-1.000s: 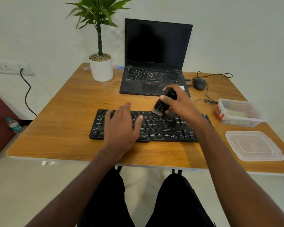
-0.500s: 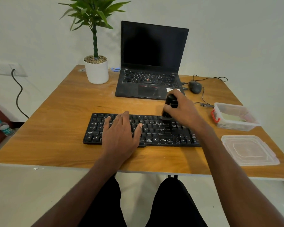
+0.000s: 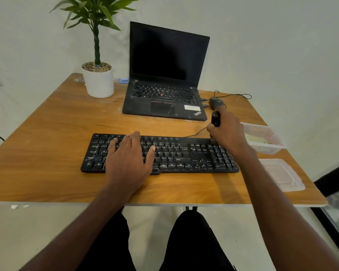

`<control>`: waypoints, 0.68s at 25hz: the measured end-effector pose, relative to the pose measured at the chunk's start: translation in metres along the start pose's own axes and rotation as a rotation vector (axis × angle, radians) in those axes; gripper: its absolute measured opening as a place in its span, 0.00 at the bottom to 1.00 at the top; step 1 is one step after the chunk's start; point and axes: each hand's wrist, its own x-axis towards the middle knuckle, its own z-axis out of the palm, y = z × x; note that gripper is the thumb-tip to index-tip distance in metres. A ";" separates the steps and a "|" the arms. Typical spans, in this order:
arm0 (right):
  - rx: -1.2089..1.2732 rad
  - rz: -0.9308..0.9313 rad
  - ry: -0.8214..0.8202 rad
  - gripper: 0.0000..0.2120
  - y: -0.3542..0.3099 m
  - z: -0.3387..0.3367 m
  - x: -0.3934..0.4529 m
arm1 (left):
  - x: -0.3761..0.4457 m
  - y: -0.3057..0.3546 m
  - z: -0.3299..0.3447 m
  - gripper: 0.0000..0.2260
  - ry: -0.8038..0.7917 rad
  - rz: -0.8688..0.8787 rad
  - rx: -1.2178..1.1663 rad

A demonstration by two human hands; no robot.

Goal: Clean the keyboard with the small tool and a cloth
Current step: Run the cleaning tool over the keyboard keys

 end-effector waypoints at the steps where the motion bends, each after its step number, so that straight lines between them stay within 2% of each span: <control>1: 0.061 -0.015 0.013 0.17 0.000 -0.001 0.001 | 0.000 0.000 0.000 0.32 -0.004 0.000 -0.001; 4: 0.410 -0.029 -0.181 0.16 -0.005 0.006 -0.012 | -0.001 -0.001 0.000 0.32 0.003 0.000 -0.001; 6: 0.362 -0.037 -0.250 0.16 0.004 0.005 -0.017 | -0.001 0.000 0.000 0.31 0.004 -0.002 -0.002; 9: 0.093 0.022 -0.087 0.15 0.023 -0.019 0.000 | -0.001 0.001 0.000 0.31 0.006 -0.009 -0.019; 10: 0.078 0.044 -0.043 0.15 0.029 -0.026 0.005 | -0.001 0.000 0.000 0.31 0.007 -0.009 -0.020; 11: 0.144 0.062 -0.038 0.15 0.033 -0.029 0.007 | -0.001 0.000 0.000 0.31 0.006 -0.004 -0.020; 13: 0.265 0.078 -0.134 0.13 0.034 -0.028 0.003 | -0.001 0.001 0.000 0.30 -0.001 0.004 -0.022; 15: 0.139 0.043 -0.139 0.14 0.037 -0.021 0.000 | 0.000 0.001 0.000 0.30 -0.003 0.005 -0.025; 17: -0.006 0.014 -0.047 0.15 0.038 -0.019 0.000 | -0.001 0.001 0.000 0.30 0.001 0.001 -0.026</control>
